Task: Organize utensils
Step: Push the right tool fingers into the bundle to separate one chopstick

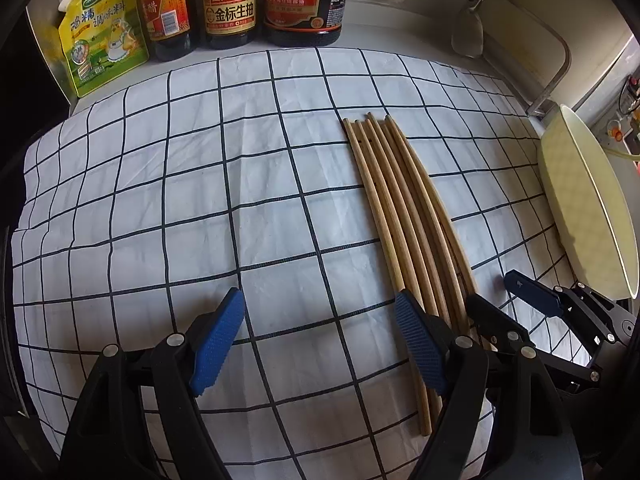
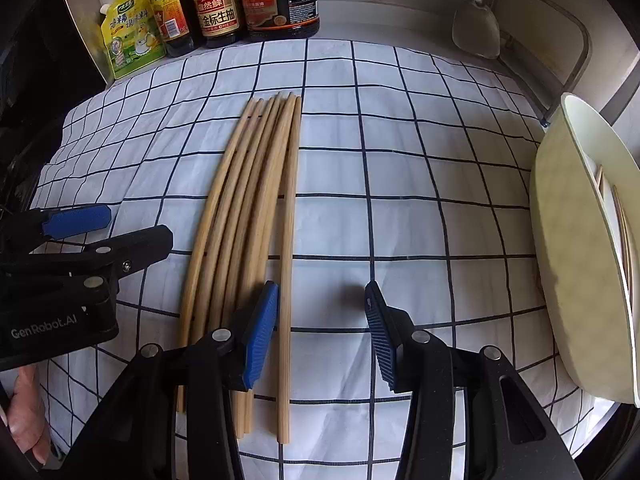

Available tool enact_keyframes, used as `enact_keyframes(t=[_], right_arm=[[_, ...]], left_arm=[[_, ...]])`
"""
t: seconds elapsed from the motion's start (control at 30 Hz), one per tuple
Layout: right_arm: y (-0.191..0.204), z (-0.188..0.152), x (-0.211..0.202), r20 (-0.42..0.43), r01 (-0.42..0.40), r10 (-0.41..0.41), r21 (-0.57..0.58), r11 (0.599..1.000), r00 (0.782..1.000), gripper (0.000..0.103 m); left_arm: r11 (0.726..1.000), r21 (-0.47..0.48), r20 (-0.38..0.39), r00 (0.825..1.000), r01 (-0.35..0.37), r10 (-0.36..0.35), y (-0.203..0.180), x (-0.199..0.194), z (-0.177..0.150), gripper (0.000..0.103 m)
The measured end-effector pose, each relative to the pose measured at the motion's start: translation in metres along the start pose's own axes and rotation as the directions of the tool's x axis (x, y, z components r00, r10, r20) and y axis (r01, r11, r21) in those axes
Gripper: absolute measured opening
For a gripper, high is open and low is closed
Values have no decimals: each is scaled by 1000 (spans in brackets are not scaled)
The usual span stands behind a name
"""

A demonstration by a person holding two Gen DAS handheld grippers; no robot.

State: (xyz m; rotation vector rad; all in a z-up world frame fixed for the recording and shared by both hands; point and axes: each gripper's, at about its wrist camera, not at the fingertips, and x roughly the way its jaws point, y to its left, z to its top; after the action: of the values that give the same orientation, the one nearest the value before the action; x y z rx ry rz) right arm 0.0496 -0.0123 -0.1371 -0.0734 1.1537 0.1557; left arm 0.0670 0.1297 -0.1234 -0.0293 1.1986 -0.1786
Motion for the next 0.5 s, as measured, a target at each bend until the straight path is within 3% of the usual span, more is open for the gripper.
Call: enact_keyframes(t=[0.23,0.5], right_arm=[[-16,-6,-2,-5,20,-20,18,1000,1000,43],[-26,-10,-4,-3,19,-19,48,999,1000,43]], left_arm=[[1000,8,-19,1000,21,-20,-10,7,-4,76],[999,18,-18,999,-28,28,-15,11,-3,76]])
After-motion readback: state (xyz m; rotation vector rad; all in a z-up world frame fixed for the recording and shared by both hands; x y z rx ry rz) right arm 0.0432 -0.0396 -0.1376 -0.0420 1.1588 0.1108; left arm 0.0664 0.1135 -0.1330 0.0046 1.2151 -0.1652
